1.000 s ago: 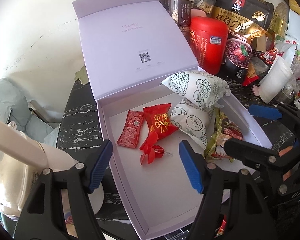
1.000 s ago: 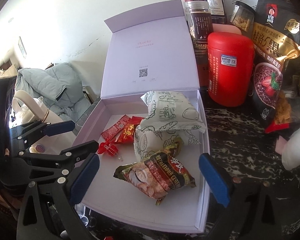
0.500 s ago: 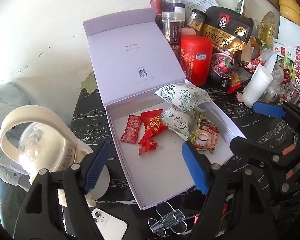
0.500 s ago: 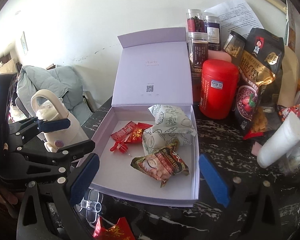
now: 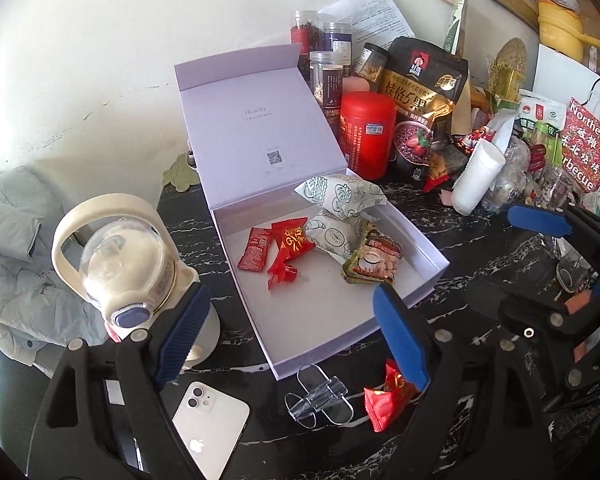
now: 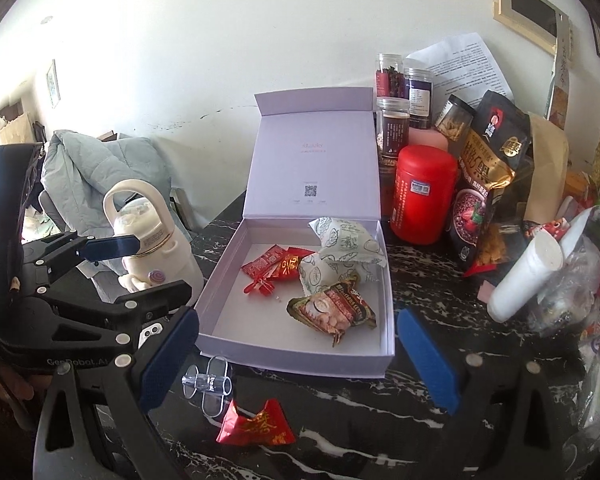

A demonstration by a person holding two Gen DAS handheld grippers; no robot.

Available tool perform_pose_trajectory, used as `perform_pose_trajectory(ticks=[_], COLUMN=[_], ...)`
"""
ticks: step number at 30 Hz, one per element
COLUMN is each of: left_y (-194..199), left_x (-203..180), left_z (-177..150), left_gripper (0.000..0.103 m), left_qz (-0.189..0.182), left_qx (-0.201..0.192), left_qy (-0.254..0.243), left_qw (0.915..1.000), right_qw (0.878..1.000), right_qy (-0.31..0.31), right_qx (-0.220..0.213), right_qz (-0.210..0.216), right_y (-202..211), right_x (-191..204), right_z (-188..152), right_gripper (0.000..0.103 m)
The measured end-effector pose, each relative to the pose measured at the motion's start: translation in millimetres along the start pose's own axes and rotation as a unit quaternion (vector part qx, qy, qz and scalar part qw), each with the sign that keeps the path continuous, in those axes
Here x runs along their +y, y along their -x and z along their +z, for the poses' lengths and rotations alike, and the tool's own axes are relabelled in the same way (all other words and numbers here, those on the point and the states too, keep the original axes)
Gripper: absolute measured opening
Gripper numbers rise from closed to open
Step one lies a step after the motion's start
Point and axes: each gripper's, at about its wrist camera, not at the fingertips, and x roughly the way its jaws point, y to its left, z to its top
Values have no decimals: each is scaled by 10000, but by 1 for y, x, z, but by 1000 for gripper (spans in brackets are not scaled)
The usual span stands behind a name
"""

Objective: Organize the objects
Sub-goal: 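Withdraw both open grippers from the box back over the table, then reach left gripper to clear plastic stand while right reaches red candy packet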

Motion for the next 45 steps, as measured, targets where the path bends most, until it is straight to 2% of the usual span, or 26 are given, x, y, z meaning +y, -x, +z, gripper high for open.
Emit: perform_pose_trajectory(ticks=[9,14,19,38,45], left_y=[26,40,46,13,-13], left_x=[5,2,-1,-1,-2], left_z=[-12,-24,-40,-105,-128], left_gripper=[86,89,89,89,89], left_qz=[-80,-74,-127,-355,-493], left_qx=[-136,-239,-168,460,871], left_qy=[87,-78,-143,-98,25], left_qw=[9998,9997,9997,9983,9950], right_qw=[10000,9999,9999,9979,9961], right_qy=[2,46,79,-163,-191], right_qx=[-16,-27,12,594,838], right_qz=[-84,-92,-94,177,196], right_y=[27,35,37,1,-12], right_x=[17,27,36,40,40], right_z=[-14,-24,-39,-111,-134], right_gripper=[100,101,101,100,100])
